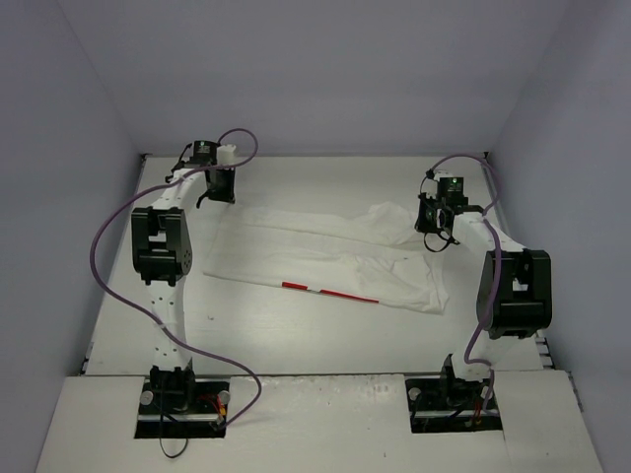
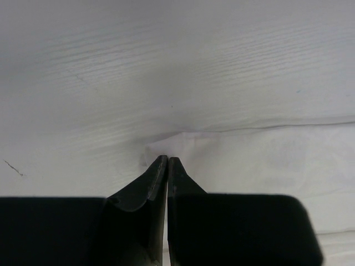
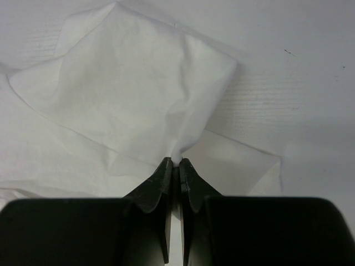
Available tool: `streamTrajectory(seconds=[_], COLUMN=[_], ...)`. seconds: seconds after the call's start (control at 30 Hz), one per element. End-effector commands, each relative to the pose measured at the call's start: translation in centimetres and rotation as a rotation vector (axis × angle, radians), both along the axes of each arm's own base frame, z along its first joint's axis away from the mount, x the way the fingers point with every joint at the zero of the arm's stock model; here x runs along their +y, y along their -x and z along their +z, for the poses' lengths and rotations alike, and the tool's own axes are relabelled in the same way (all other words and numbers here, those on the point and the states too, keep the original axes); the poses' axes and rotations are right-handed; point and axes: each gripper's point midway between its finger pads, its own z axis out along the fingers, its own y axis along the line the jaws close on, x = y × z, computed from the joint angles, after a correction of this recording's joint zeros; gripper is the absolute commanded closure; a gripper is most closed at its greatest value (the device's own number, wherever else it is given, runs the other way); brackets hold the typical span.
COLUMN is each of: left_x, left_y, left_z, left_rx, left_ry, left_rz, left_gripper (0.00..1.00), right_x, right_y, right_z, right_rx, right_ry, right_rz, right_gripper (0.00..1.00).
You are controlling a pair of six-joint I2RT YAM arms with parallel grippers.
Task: Fold and stack the t-shirts
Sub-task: Fold the other side of the tshirt into a rectangle
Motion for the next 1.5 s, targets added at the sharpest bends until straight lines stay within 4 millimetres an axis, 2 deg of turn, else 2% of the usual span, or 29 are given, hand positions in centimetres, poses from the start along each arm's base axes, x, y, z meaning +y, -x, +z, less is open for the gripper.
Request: streamTrajectory(seconds=[0.0, 0.2, 0.3, 0.33, 0.43, 0.63, 0.87, 1.07, 1.13, 1.2, 1.47], left_x=[0.2, 0.5, 0.4, 0.4, 1.9, 1.6, 2.1, 2.8, 2.8, 3.1, 4.0], left_y=[-0.4, 2.0, 2.6, 3.1, 3.5, 4.4, 4.7, 4.5, 4.3, 4.3, 4.5], left_z=[8.6, 7.1, 7.0, 6.2, 5.7, 4.8, 4.6, 5.6, 5.8, 5.7, 5.3], left_rx=[-0.211, -0.188, -0.193, -0.178, -0.184, -0.162, -0.156, -0.176, -0.175, -0.163, -0.125], left_ry=[0.032, 0.070, 0.075, 0.079, 0.084, 0.126, 0.178, 0.181, 0.191, 0.184, 0.179], left_rz=[-0.038, -0.036, -0.034, -0.030, -0.003, 0.023, 0.058, 0.074, 0.081, 0.095, 0.129], left_gripper=[1.00, 1.00, 1.00, 1.00, 1.00, 1.00, 1.00, 1.00, 1.00, 1.00, 1.00], right_x=[-0.3, -0.8, -0.8, -1.0, -1.2, -1.7, -2.2, -1.9, -2.0, -3.2, -3.8], right_y=[-0.9, -0.1, 0.1, 0.1, 0.6, 1.6, 2.5, 2.7, 2.9, 3.2, 4.3], right_z=[3.4, 2.8, 2.7, 2.9, 2.6, 2.2, 3.0, 5.2, 5.2, 4.9, 4.6], right_rx=[-0.111, -0.102, -0.103, -0.111, -0.112, -0.144, -0.197, -0.271, -0.276, -0.271, -0.292], right_ry=[0.014, 0.021, 0.020, 0.023, 0.026, 0.027, 0.032, 0.018, 0.024, 0.039, 0.033], right_rz=[-0.013, -0.045, -0.054, -0.062, -0.085, -0.125, -0.141, -0.124, -0.124, -0.158, -0.180], right_gripper=[1.00, 1.00, 1.00, 1.00, 1.00, 1.00, 1.00, 1.00, 1.00, 1.00, 1.00])
